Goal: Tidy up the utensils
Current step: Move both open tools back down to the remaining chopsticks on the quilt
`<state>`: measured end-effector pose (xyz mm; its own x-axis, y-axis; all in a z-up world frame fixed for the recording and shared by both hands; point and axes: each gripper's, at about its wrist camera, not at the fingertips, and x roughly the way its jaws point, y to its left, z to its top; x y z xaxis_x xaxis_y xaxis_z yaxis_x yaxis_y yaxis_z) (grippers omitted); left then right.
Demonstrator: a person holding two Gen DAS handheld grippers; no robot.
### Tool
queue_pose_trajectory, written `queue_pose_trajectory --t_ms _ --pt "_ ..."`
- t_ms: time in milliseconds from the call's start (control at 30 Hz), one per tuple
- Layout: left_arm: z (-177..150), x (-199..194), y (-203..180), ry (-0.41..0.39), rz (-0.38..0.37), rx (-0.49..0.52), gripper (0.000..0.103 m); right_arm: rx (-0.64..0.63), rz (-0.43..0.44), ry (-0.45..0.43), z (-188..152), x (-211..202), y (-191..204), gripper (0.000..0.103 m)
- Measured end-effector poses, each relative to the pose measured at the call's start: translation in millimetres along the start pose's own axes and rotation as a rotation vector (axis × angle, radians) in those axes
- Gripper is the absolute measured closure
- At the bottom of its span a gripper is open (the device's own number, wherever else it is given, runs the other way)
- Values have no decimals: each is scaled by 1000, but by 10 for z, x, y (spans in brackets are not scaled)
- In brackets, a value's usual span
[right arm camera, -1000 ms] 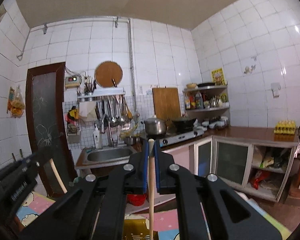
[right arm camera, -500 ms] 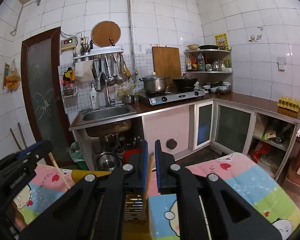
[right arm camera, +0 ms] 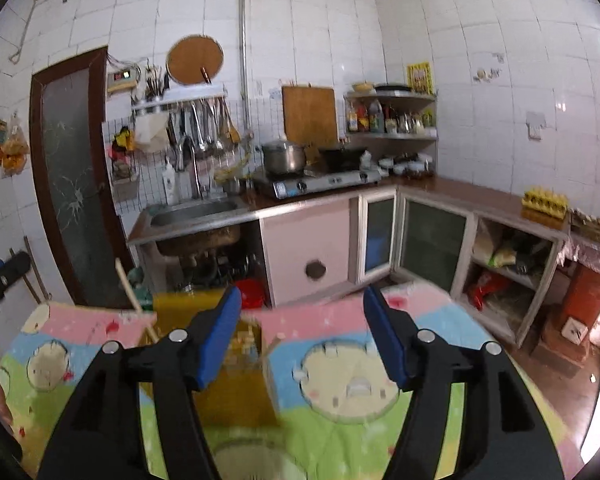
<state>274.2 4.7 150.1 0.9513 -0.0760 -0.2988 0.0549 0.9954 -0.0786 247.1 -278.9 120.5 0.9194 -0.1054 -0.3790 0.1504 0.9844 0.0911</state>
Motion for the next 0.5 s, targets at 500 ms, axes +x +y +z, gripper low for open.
queue_pose_trajectory --t_ms 500 --pt "-1237 68 -7 279 -6 87 5 -1 -86 301 -1517 104 -65 40"
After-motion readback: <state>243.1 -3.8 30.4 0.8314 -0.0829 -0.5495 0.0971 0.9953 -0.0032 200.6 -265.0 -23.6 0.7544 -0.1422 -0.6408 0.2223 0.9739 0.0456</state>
